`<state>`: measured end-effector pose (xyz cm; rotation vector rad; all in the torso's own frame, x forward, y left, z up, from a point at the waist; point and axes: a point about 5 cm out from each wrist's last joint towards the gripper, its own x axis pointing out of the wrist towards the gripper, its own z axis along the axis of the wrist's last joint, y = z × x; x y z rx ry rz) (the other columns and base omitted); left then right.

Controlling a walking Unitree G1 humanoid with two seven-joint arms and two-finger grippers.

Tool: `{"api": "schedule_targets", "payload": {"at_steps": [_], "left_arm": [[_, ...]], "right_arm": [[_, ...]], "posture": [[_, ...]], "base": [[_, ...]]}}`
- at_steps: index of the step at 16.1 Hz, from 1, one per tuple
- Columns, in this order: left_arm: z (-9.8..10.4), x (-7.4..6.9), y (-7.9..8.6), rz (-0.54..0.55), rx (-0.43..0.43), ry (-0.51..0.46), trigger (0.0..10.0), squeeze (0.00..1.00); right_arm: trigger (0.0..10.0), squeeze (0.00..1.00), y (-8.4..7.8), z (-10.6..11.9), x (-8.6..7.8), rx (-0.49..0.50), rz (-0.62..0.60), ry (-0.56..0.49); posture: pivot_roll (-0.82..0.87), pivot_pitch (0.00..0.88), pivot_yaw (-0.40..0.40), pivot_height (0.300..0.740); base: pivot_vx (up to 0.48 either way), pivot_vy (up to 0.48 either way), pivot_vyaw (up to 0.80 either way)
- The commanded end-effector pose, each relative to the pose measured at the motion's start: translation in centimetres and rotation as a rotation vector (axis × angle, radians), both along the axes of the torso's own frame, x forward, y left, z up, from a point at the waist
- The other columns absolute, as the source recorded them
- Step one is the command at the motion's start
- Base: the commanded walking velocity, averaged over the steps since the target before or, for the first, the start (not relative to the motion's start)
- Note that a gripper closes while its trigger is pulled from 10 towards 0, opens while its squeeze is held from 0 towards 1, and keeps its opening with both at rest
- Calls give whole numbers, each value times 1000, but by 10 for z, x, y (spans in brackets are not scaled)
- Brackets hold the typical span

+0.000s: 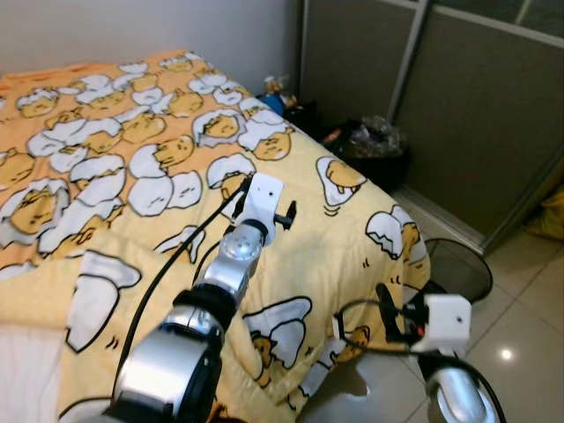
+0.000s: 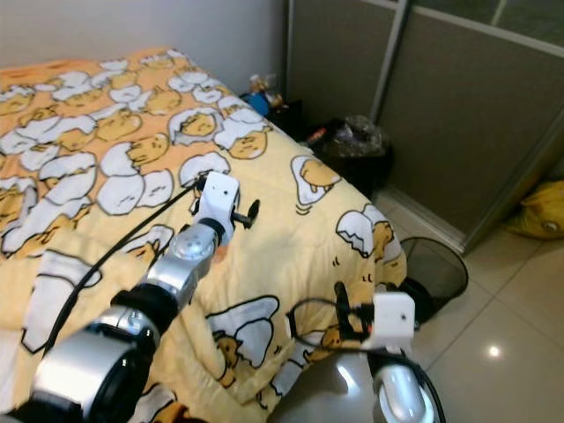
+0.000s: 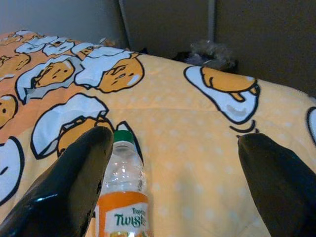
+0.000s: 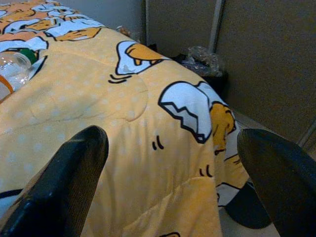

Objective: Clean up the room

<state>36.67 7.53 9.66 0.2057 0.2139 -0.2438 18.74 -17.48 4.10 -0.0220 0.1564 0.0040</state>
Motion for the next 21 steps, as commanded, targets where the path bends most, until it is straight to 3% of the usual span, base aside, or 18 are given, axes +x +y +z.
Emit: {"api": "schedule_targets", "payload": {"at_steps": [1,4,7,8,12,14,16,19,21], "left_arm": [[4,6,11,79,5,14,10000,1000],[5,12,35,215,-8,56,10000,1000],[-4,8,31,175,-16,100,10000,1000],[-10,4,32,180,7,120,10000,0],[-22,-2,42,227,38,150,10000,0],[-18,-1,67,357,170,72,10000,0],[-9,2,80,446,223,-14,10000,0],[-25,-7,85,444,270,56,10000,0],[-37,-13,78,381,245,139,10000,0]], "right_arm": [[10000,0,6,8,-3,-10,34,-24],[10000,0,7,16,-44,-29,31,24],[10000,0,8,21,-64,-35,34,56],[10000,0,8,24,-70,-34,33,70],[10000,0,16,35,-95,-26,48,124],[10000,0,20,40,-107,-18,55,155],[10000,0,22,43,-115,-18,55,175],[10000,0,23,43,-117,-22,60,195],[10000,0,22,42,-115,-25,61,200]], "posture": [[-110,0,35,732],[-208,23,37,732],[-249,91,31,732],[-259,116,29,732],[-285,201,8,732],[-306,239,2,732],[-315,247,1,732],[-314,243,2,732],[-307,237,-3,732]], "base": [[0,0,0],[0,0,0],[0,0,0],[0,0,0],[0,0,0],[0,0,0],[0,0,0],[0,0,0],[0,0,0]]}}
